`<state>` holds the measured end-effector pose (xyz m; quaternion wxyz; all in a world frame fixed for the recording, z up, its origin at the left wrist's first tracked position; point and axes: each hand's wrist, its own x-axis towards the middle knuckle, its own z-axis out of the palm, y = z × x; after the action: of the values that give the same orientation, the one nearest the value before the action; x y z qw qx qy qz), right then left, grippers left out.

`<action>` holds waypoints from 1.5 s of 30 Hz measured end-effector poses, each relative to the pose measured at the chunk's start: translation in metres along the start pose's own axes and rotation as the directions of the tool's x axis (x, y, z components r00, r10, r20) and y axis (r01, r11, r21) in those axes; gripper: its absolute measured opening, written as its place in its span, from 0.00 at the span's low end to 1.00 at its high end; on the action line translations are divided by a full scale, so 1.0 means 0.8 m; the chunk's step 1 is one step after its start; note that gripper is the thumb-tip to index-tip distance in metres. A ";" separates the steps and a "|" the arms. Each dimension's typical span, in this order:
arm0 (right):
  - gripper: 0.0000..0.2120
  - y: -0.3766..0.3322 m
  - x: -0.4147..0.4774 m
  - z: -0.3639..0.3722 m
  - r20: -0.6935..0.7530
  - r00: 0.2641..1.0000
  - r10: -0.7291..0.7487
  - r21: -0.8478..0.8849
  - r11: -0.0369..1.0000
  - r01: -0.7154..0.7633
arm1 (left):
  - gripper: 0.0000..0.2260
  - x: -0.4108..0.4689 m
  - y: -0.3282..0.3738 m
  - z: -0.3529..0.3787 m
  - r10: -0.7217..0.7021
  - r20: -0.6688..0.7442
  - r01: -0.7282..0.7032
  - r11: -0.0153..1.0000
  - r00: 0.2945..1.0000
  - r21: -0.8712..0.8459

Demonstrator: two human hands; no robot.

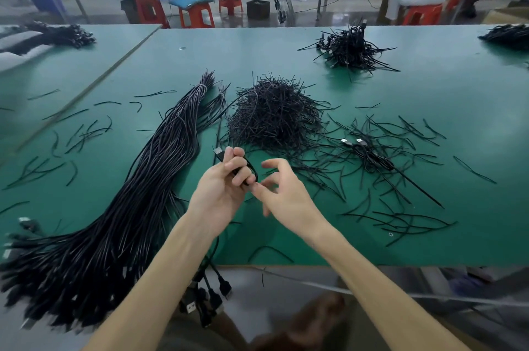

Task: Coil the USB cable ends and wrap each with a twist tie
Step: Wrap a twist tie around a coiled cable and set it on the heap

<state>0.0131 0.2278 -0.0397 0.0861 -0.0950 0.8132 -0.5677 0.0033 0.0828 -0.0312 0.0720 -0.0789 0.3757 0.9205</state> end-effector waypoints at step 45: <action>0.17 0.016 -0.016 -0.001 -0.052 0.982 -0.181 -0.242 0.956 0.163 | 0.13 -0.028 -0.002 -0.003 0.006 0.226 -0.195 0.525 0.974 0.828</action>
<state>0.0244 0.2357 -0.0513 -0.0055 -0.1539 0.8664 -0.4750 0.0253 0.0806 -0.0292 0.0839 0.0781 0.7691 0.6288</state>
